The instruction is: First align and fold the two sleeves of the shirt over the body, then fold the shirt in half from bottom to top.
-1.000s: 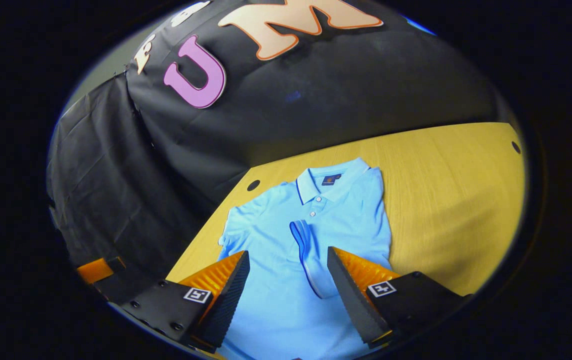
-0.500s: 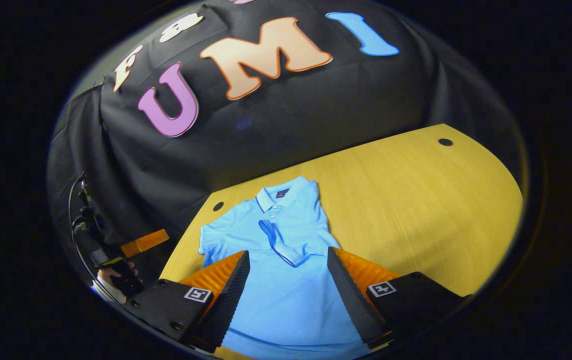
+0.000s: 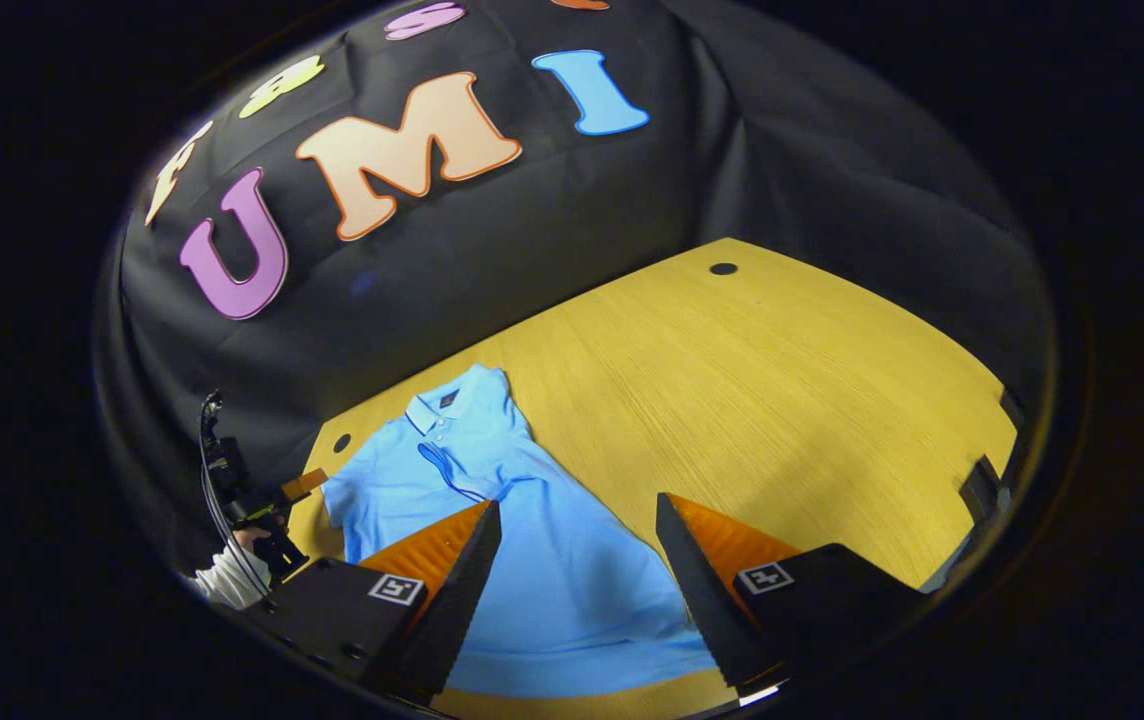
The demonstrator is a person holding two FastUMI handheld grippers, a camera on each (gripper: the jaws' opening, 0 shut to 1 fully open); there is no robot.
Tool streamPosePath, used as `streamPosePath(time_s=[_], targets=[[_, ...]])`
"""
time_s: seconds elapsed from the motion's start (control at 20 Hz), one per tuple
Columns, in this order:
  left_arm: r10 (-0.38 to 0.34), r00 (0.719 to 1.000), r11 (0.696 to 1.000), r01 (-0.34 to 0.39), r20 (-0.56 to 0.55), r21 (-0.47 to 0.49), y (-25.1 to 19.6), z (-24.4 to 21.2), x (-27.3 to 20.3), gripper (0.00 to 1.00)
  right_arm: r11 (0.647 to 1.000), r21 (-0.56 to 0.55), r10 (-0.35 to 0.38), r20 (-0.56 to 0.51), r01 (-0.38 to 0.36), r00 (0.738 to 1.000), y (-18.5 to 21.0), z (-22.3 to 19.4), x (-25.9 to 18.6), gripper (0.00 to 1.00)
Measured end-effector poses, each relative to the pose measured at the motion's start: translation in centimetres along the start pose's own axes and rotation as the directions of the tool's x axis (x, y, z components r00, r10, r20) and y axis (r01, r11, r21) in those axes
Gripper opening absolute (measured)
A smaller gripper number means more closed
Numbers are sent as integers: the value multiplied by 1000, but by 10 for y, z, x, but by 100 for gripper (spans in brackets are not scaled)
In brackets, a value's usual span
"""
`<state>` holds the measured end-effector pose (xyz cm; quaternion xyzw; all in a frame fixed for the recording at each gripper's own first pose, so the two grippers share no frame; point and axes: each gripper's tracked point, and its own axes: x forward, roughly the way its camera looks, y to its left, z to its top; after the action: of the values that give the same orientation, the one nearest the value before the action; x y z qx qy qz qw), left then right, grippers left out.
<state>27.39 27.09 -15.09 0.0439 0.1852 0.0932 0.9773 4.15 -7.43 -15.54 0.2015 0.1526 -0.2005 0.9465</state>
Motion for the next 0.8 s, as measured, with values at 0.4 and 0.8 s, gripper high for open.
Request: streamPosePath(time_s=[0.4, 0.8], targets=[[-21, 997, 999, 23, -72, 28, 1, -19, 20, 89, 996, 28, -85, -2, 85, 996, -13, -17, -15, 98], [-20, 998, 1000, 21, -63, 8, -10, -19, 25, 25, 999, 19, -44, -10, 44, 999, 8, -22, -10, 97]])
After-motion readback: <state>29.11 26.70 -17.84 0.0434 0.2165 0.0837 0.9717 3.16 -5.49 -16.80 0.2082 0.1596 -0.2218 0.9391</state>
